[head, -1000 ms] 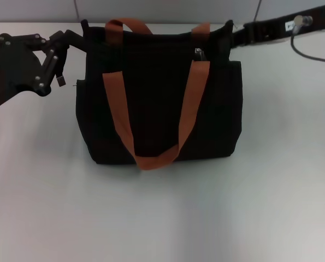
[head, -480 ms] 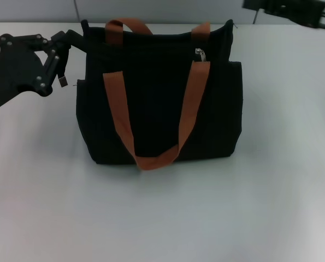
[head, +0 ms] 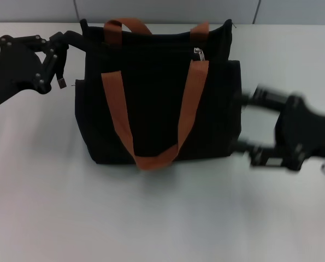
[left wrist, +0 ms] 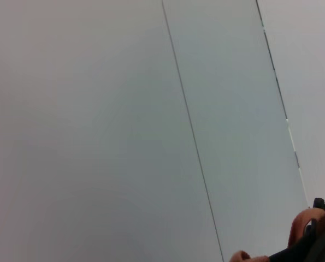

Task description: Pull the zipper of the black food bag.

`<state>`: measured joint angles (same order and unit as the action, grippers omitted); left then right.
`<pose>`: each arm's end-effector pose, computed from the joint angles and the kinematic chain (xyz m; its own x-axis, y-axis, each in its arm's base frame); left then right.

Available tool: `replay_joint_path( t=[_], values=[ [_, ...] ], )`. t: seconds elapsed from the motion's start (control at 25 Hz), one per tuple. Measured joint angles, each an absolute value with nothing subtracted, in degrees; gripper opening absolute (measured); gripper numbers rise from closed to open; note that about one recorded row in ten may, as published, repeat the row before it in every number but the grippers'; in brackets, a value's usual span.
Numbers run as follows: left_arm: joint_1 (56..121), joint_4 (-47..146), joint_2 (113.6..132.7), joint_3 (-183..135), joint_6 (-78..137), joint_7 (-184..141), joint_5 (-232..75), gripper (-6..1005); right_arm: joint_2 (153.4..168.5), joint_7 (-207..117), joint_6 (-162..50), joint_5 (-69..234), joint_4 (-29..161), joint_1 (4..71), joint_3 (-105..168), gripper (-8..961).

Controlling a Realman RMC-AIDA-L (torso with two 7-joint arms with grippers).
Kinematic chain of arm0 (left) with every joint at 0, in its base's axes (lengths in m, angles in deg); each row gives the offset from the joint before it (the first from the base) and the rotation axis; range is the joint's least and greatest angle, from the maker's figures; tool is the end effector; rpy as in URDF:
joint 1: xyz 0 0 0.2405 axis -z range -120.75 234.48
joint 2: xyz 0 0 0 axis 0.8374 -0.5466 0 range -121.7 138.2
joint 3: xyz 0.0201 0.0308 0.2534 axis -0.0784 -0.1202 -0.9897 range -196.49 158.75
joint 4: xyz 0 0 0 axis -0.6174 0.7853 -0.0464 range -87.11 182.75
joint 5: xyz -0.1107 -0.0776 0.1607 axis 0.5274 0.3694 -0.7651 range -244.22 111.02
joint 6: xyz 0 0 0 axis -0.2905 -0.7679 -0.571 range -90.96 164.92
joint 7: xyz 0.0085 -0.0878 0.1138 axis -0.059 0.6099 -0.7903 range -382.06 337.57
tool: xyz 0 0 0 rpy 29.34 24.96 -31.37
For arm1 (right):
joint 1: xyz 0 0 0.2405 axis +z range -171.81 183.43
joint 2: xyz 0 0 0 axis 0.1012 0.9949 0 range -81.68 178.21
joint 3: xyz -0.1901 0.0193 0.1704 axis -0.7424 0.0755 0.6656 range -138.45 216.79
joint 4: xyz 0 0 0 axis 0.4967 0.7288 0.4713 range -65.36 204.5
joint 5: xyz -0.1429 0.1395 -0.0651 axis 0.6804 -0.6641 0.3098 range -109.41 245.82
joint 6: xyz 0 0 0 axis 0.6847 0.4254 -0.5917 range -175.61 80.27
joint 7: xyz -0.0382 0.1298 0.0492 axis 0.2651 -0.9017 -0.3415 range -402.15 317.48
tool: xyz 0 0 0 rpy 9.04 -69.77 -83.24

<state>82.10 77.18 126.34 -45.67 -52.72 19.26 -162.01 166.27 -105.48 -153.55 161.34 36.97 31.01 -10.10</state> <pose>-0.2914 0.3243 0.0454 0.7779 -0.1977 0.5965 0.3138 -0.7002 -0.6413 0.2358 0.2824 0.0078 0.6576 -0.0740 -0.7497 -0.1904 -0.9792 -0.0704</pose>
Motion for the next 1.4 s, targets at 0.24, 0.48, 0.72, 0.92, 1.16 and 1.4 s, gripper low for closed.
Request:
replay_joint_path(
  t=[0.24,0.48,0.72,0.92,1.16,1.4],
  values=[
    [82.12,78.01,125.14,-46.11,-51.15,27.94,-163.18,181,167.31,-102.24,-148.79,169.69,41.49,30.78,-10.17,813],
    [82.20,81.08,123.12,-48.75,-51.88,38.46,-167.48,185,167.32,-100.76,-147.73,169.94,42.73,30.93,-10.69,813],
    [80.73,88.36,121.87,-50.13,-56.62,48.52,-169.12,366,167.37,-100.28,-145.62,170.04,44.15,31.88,-12.61,812],
    [80.56,89.14,120.24,-49.82,-61.88,52.91,-169.03,530,167.47,-98.48,-144.22,170.02,45.94,32.86,-13.83,812],
    [80.59,88.74,120.86,-52.61,-75.60,51.96,-169.34,715,167.68,-96.69,-143.78,169.54,47.40,33.39,-13.87,812],
    [78.58,86.80,124.21,-60.11,-75.50,41.44,-173.15,813,167.71,-92.94,-143.63,169.50,50.77,33.91,-13.40,812]
  ],
)
